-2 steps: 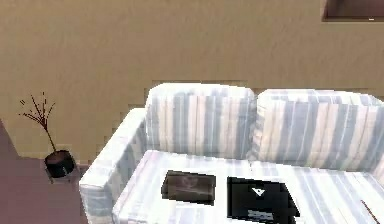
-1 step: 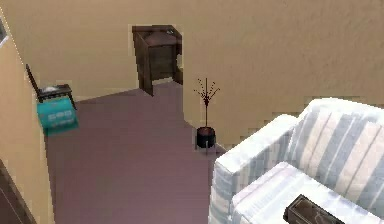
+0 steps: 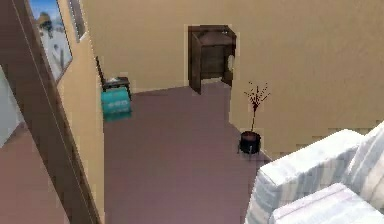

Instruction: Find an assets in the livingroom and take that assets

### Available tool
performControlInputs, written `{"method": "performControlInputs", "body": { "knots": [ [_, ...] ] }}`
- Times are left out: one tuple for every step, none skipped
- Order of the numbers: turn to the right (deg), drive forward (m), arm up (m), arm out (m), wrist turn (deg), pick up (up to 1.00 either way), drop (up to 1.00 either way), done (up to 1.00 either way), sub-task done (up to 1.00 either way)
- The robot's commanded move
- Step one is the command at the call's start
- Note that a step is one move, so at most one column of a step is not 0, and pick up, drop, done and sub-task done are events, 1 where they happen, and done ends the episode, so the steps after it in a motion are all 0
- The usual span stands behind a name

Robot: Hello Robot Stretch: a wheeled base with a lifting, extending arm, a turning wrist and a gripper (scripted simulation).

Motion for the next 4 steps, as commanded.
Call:
{"method": "performControlInputs", "body": {
  "knots": [
    [0.0,1.00,0.00,0.00,0.0,0.00,0.00,0.00,0.00],
    [0.0,1.00,0.00,0.00,0.0,0.00,0.00,0.00,0.00],
    [-3.0,0.00,0.00,0.00,0.0,0.00,0.00,0.00,0.00],
    [0.0,0.60,0.00,0.00,0.0,0.00,0.00,0.00,0.00]
  ]
}}
